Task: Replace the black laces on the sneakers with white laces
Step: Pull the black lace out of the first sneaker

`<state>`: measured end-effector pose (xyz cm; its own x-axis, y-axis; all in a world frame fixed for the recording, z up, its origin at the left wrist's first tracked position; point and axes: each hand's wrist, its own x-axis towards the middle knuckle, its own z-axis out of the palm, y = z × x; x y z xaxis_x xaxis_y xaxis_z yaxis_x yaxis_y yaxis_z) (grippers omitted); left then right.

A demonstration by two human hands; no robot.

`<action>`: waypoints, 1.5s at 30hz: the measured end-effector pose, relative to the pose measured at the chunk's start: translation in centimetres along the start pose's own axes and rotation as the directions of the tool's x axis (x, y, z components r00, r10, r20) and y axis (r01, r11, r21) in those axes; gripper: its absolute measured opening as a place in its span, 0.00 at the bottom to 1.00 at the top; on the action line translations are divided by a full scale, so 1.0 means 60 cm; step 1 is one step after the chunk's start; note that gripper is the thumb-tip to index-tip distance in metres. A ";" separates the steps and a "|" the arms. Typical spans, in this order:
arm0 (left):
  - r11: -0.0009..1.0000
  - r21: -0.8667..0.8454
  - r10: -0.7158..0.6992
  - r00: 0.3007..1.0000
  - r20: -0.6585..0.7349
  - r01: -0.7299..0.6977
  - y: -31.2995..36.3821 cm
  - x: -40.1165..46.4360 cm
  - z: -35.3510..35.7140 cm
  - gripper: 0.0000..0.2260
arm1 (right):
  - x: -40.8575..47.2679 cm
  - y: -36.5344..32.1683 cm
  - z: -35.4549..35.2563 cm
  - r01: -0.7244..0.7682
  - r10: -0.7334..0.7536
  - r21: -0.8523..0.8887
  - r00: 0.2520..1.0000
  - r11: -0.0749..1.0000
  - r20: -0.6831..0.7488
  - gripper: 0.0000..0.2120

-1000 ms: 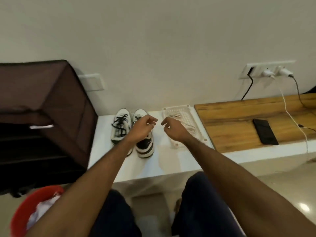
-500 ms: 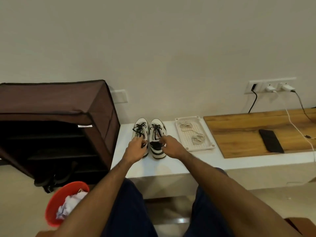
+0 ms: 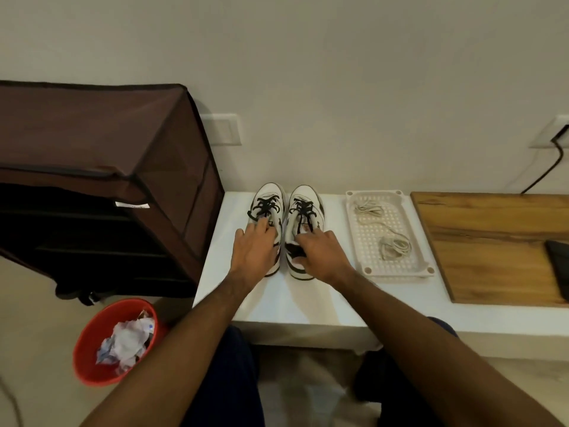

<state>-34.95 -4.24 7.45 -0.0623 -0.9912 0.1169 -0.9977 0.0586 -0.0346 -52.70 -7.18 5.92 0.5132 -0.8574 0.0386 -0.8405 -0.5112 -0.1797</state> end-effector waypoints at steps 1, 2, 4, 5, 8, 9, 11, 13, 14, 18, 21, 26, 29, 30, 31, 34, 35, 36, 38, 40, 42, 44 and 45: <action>1.000 0.022 0.010 1.000 -0.002 -0.010 -0.001 0.001 -0.002 0.12 | 0.003 0.008 -0.002 -0.025 0.025 -0.001 1.000 1.000 0.006 0.16; 0.999 0.039 0.015 1.000 0.000 -0.015 -0.003 0.001 -0.003 0.13 | 0.006 0.017 -0.005 -0.053 0.053 0.003 0.999 0.999 0.009 0.16; 0.997 0.070 0.012 1.000 0.009 -0.013 -0.009 -0.005 -0.008 0.13 | 0.007 0.037 -0.017 -0.121 0.121 -0.002 0.992 0.993 0.026 0.16; 0.996 0.085 0.000 1.000 0.021 -0.001 -0.016 -0.009 -0.011 0.12 | 0.008 0.046 -0.024 -0.153 0.154 -0.015 0.987 0.988 0.044 0.17; 0.996 0.073 -0.065 0.995 0.072 0.059 -0.038 -0.026 -0.017 0.11 | 0.007 0.061 -0.040 -0.198 0.203 -0.062 0.975 0.978 0.093 0.18; 0.995 0.068 -0.076 0.992 0.097 0.070 -0.045 -0.032 -0.021 0.12 | 0.004 0.061 -0.043 -0.199 0.206 -0.075 0.973 0.977 0.106 0.19; 0.995 0.083 -0.075 0.985 0.154 0.063 -0.063 -0.043 -0.029 0.14 | 0.000 0.057 -0.045 -0.209 0.217 -0.086 0.972 0.974 0.094 0.20; 0.992 0.108 -0.087 0.975 0.203 0.066 -0.085 -0.056 -0.032 0.16 | -0.004 0.048 -0.041 -0.212 0.215 -0.064 0.976 0.975 0.040 0.21; 0.988 0.127 -0.113 0.967 0.228 0.085 -0.097 -0.062 -0.034 0.18 | -0.005 0.042 -0.037 -0.192 0.192 -0.053 0.981 0.980 0.005 0.22; 0.972 0.222 -0.135 0.949 0.286 0.072 -0.134 -0.085 -0.039 0.21 | 0.005 0.003 -0.026 0.011 -0.015 -0.040 0.994 0.999 -0.105 0.31; 0.988 0.155 -0.039 0.938 0.344 -0.016 -0.146 -0.091 -0.047 0.16 | 0.031 -0.036 -0.016 0.162 -0.162 0.024 0.987 0.987 -0.010 0.40; 0.994 0.085 0.029 0.921 0.388 -0.067 -0.176 -0.101 -0.054 0.12 | 0.075 -0.087 0.008 0.075 -0.087 0.051 0.957 0.996 0.278 0.59; 0.997 0.056 0.023 0.935 0.355 -0.046 -0.187 -0.106 -0.052 0.09 | 0.062 -0.086 0.029 0.079 -0.073 -0.005 0.948 0.997 0.309 0.54; 0.999 0.039 0.013 0.946 0.323 -0.027 -0.189 -0.107 -0.051 0.09 | 0.053 -0.085 0.033 0.080 -0.066 -0.044 0.962 0.996 0.264 0.49; 1.000 0.019 0.002 0.957 0.288 -0.008 -0.191 -0.106 -0.049 0.09 | 0.042 -0.086 0.036 0.073 -0.054 -0.085 0.978 0.994 0.203 0.44; 0.999 -0.003 0.033 0.969 0.246 -0.033 -0.191 -0.098 -0.043 0.12 | 0.007 -0.090 0.045 0.030 -0.021 -0.091 0.995 0.995 0.096 0.38; 0.999 -0.013 0.052 0.967 0.248 -0.051 -0.189 -0.094 -0.042 0.12 | -0.005 -0.090 0.050 0.023 -0.018 -0.061 0.996 0.998 0.089 0.39; 0.997 -0.042 0.069 0.965 0.252 -0.060 -0.187 -0.089 -0.042 0.11 | -0.016 -0.089 0.057 0.009 -0.007 -0.018 0.995 1.000 0.097 0.41; 0.987 -0.141 0.104 0.965 0.239 -0.072 -0.180 -0.078 -0.043 0.08 | -0.033 -0.088 0.068 -0.069 0.054 0.096 0.988 0.993 0.148 0.45; 0.961 -0.267 0.117 0.981 0.155 -0.073 -0.173 -0.070 -0.043 0.07 | -0.043 -0.090 0.075 -0.156 0.125 0.182 0.978 0.971 0.170 0.45; 0.912 -0.410 0.030 0.999 0.042 -0.010 -0.168 -0.063 -0.044 0.07 | -0.054 -0.085 0.073 -0.221 0.185 0.255 0.970 0.941 0.158 0.46; 0.775 -0.623 -0.198 0.977 -0.084 0.103 -0.162 -0.054 -0.042 0.08 | -0.068 -0.070 0.059 -0.259 0.225 0.343 0.965 0.903 0.137 0.48; 0.652 -0.746 -0.346 0.929 -0.132 0.136 -0.156 -0.047 -0.042 0.08 | -0.076 -0.059 0.047 -0.263 0.232 0.386 0.965 0.884 0.126 0.48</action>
<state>-25.49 -1.69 9.94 0.2835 -0.9253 0.2519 -0.6794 -0.0083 0.7337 -51.56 -1.29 3.62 0.3223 -0.9379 -0.1285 -0.8111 -0.2036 -0.5484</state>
